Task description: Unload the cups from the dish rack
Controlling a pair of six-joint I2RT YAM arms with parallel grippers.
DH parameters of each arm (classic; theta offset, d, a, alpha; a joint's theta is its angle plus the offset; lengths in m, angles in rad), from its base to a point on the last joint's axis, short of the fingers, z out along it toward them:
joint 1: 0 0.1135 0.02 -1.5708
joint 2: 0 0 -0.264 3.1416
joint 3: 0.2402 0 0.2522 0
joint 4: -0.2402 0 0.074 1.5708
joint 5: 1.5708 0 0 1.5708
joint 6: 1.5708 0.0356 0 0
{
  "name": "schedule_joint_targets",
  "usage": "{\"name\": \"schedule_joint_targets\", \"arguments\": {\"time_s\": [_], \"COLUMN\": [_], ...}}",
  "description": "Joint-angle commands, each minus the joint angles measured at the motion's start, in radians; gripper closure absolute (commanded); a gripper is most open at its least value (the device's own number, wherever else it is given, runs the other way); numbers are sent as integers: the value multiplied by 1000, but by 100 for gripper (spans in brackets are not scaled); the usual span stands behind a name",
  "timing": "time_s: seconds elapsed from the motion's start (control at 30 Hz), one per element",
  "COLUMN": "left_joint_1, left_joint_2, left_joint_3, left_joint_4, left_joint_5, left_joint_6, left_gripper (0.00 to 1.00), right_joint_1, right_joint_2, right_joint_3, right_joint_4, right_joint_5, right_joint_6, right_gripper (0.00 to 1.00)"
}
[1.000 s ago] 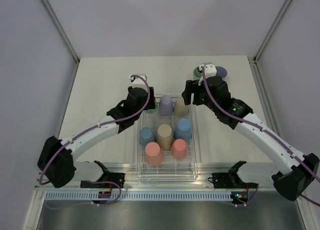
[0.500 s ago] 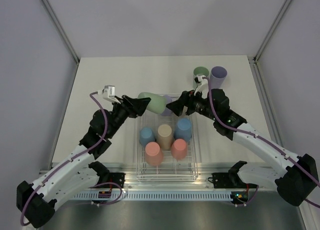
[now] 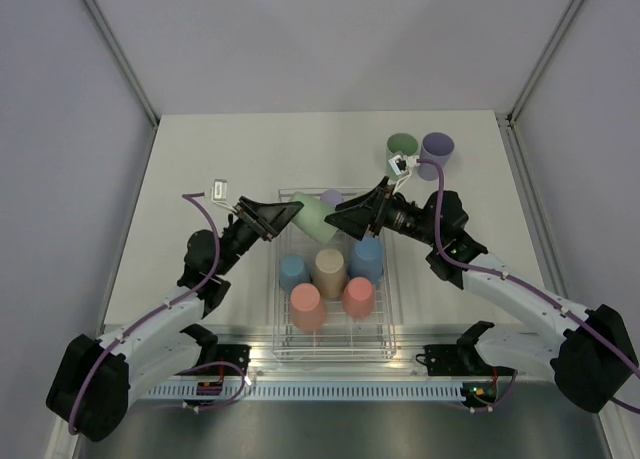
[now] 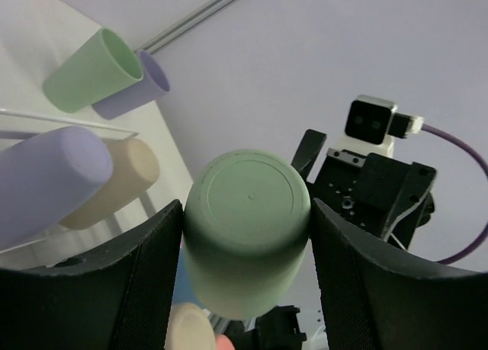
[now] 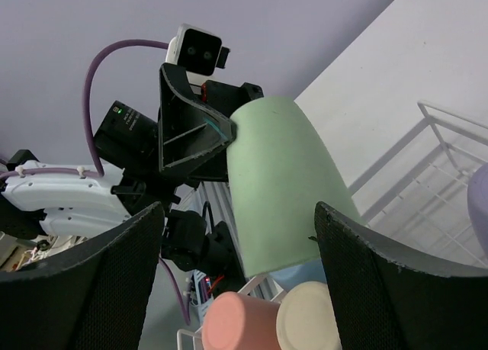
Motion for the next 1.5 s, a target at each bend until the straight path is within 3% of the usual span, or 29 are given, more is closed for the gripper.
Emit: {"name": "schedule_joint_targets", "arguments": {"time_s": [0.0,0.2,0.37,0.9,1.1,1.27,1.4,1.47], "left_joint_1": [15,32,32,15,-49,-68,-83,-84], "left_joint_2": [8,46,61,224,322,350,339,336], "left_joint_3": [-10,-36,-45,-18,18,24,47,47], "left_joint_4": [227,324,335,511,583,632,588,576], "left_joint_5": [37,20,-15,-73,-81,-76,-55,-44], "left_joint_6": [-97,-143,-141,-184,-196,-215,-195,-184], "left_gripper": [98,98,98,98,98,98,98,98], "right_joint_1": [0,0,2,9,17,25,26,26], "right_joint_2": [-15,-130,-184,-78,21,48,36,28], "right_joint_3": [-6,16,35,-43,-45,-26,-17,-13], "right_joint_4": [70,-120,-177,73,224,223,192,163], "right_joint_5": [-29,103,112,-4,-38,-32,-1,31], "right_joint_6": [4,-106,-126,56,145,136,102,81], "right_gripper": [16,16,16,18,21,22,40,64]}}
